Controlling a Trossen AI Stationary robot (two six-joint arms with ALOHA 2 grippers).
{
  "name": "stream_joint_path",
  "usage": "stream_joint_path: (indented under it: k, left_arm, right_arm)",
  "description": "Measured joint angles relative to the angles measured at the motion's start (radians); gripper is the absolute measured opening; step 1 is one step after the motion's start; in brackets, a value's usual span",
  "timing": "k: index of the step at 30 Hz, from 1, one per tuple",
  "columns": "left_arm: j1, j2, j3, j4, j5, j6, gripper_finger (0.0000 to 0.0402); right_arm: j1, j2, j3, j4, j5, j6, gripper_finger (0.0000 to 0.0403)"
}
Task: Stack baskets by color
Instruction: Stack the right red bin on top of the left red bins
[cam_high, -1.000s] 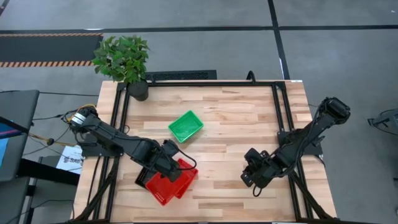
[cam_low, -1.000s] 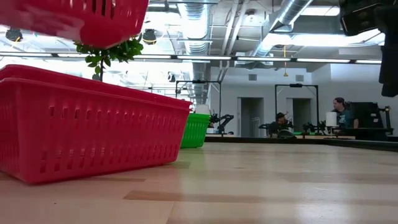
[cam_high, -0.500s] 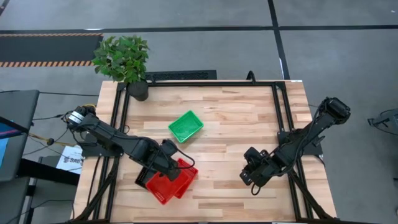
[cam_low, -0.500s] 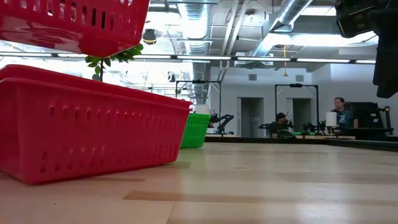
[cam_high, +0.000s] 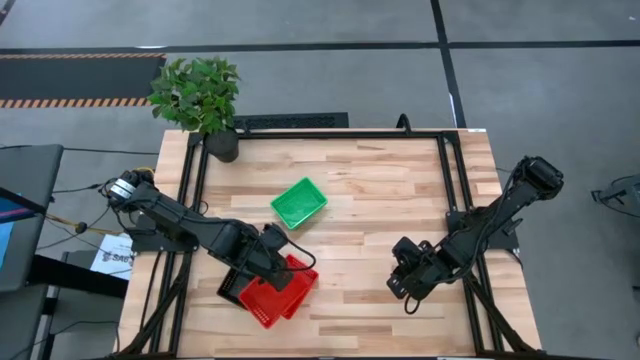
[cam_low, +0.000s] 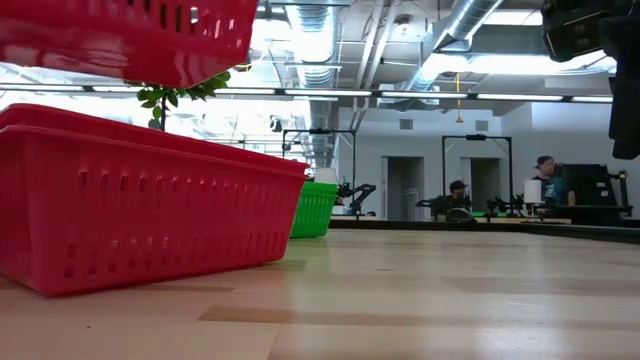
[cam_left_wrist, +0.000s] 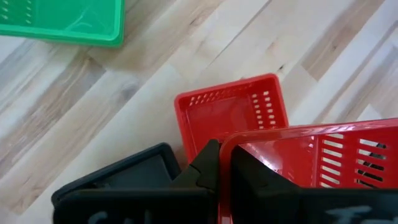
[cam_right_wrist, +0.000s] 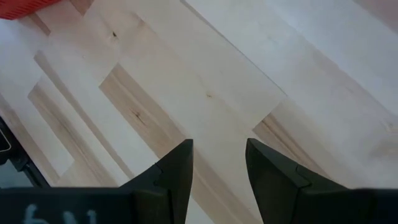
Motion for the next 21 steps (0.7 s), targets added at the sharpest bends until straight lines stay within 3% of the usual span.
stream_joint_path:
  k: [9,21]
  left_arm:
    - [0.0,0.0,-0.002,0.007,-0.016,0.006,0.0]
    - [0.001,0.001,-0.137,0.122,0.062,-0.009,0.0]
  right_arm:
    - [-0.013,0.0,0.0,-0.001,0.0,-0.006,0.017]
    - [-0.012,0.0,0.0,0.0,0.001,-0.006,0.017]
